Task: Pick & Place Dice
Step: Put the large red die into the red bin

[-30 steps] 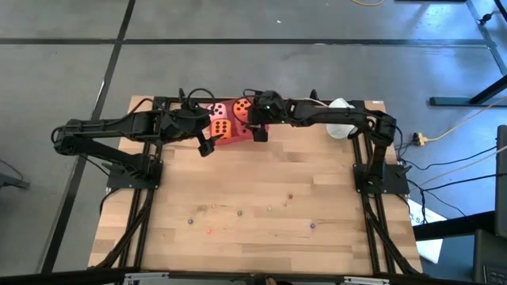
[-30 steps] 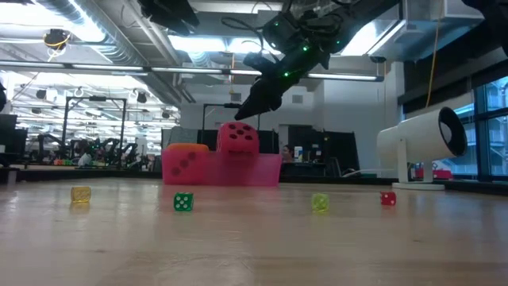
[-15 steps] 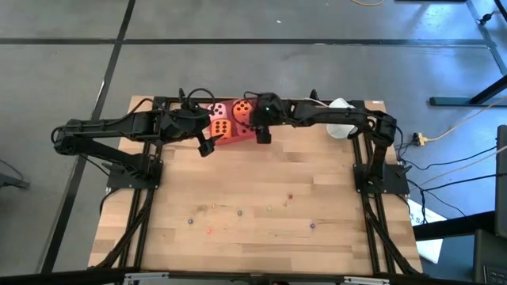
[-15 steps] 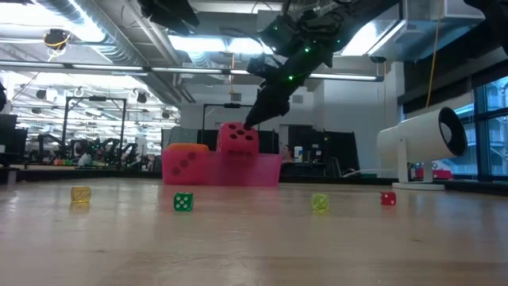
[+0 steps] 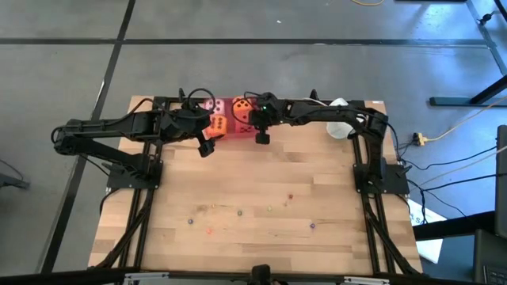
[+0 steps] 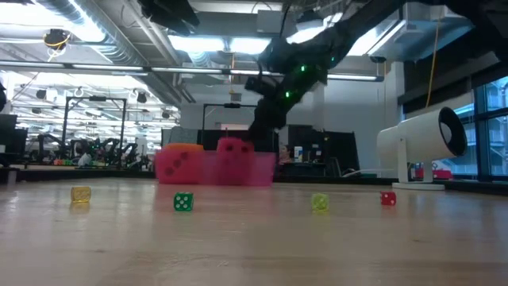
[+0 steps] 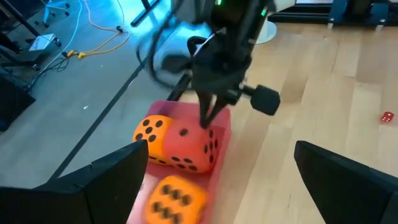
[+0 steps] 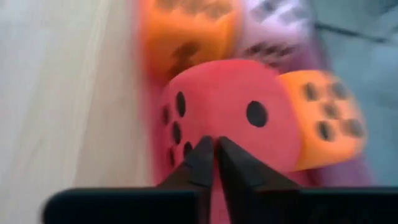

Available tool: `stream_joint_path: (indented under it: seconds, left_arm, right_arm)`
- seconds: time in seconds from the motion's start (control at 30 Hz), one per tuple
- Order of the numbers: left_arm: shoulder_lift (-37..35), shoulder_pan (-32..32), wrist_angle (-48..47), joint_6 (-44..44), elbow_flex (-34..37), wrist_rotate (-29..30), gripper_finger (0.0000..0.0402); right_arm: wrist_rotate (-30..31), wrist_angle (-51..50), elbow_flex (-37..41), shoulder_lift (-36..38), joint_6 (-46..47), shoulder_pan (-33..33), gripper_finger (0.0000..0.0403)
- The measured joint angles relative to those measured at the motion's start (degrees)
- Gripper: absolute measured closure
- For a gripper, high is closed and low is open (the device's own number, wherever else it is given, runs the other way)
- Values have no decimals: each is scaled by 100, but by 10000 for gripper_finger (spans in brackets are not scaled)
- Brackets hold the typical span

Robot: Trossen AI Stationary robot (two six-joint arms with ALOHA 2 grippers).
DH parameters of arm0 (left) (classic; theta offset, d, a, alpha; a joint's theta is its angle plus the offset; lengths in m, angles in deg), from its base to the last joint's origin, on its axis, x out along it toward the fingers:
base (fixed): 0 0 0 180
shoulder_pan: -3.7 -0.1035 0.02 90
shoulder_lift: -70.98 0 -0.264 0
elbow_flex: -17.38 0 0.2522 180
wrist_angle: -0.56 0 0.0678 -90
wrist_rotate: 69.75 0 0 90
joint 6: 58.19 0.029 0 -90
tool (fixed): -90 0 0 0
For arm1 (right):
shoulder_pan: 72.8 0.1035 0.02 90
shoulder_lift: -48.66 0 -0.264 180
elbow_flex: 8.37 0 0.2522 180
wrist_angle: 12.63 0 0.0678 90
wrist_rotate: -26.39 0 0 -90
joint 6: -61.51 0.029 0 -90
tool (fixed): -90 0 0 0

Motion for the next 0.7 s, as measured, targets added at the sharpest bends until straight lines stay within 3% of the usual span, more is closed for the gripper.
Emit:
stream_joint_path:
  seconds: [0.17, 0.33, 0.5, 0.7]
  left_arm:
    - [1, 0, -2, 0, 0, -1, 2]
    - [0, 0, -2, 0, 0, 0, 2]
    - [0, 0, -4, 0, 0, 4, 2]
    - [0, 0, -4, -2, 0, 2, 2]
  right_arm:
    - [77, 191, 0, -104, 107, -33, 387]
    - [-361, 300, -1, -30, 67, -45, 397]
    - [-354, 379, -238, 59, 0, -23, 394]
    - [983, 181, -445, 64, 151, -105, 399]
